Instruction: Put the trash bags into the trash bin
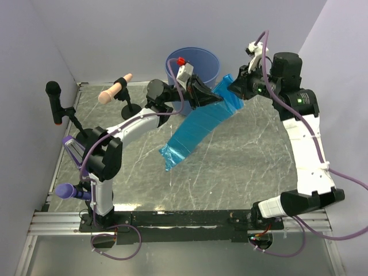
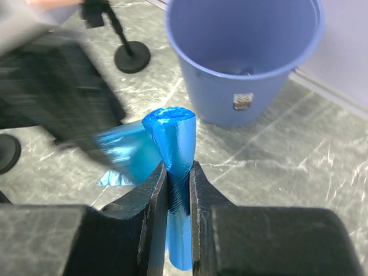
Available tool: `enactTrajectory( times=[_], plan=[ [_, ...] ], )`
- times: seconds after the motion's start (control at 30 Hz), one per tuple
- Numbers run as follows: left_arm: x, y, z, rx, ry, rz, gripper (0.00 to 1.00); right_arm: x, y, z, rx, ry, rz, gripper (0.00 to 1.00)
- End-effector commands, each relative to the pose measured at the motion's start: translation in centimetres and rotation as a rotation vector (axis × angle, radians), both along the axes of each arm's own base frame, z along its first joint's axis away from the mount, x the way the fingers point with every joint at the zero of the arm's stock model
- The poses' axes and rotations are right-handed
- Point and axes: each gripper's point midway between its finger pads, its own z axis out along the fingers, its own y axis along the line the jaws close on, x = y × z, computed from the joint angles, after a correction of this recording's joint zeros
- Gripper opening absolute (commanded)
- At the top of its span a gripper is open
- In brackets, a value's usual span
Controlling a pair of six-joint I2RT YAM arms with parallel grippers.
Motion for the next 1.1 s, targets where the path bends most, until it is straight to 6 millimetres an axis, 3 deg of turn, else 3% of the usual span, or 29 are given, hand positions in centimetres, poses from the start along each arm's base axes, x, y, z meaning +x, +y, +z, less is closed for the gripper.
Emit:
enactTrajectory(
  times=[0.0,0.17,0.33,0.53,0.63,0.9,1.07],
  plan=[
    [-3.7,1.1,5.0,-0.066,-0.249,-0.101,0.00,3.3,-1.8,-2.3,0.040,0.072,-0.074,0.00],
    [-5.4,0.3,7.0,-0.098,-0.287,-0.149,0.00,4.8,-3.0,-7.2,0.088,0.228,-0.134,0.00],
    [-6.1,-1.1,7.1,-0.114,-0.235,-0.171,0.00,5.5,-3.7,-7.2,0.112,0.237,-0.190,0.00],
    [-8.6,-1.9,10.1,-0.174,-0.285,-0.219,0.00,7.2,-5.8,-12.6,0.159,0.377,-0.311,0.00],
    [-9.1,-2.2,10.2,-0.169,-0.283,-0.231,0.00,7.9,-6.8,-13.3,0.173,0.397,-0.366,0.00],
    [-8.5,-2.3,9.2,-0.127,-0.263,-0.217,0.00,10.9,-15.5,-13.2,0.194,0.367,-0.646,0.00],
    [-5.4,-0.6,7.2,-0.038,-0.238,-0.135,0.01,12.6,-19.2,-14.0,0.168,0.337,-0.706,0.00]
  ],
)
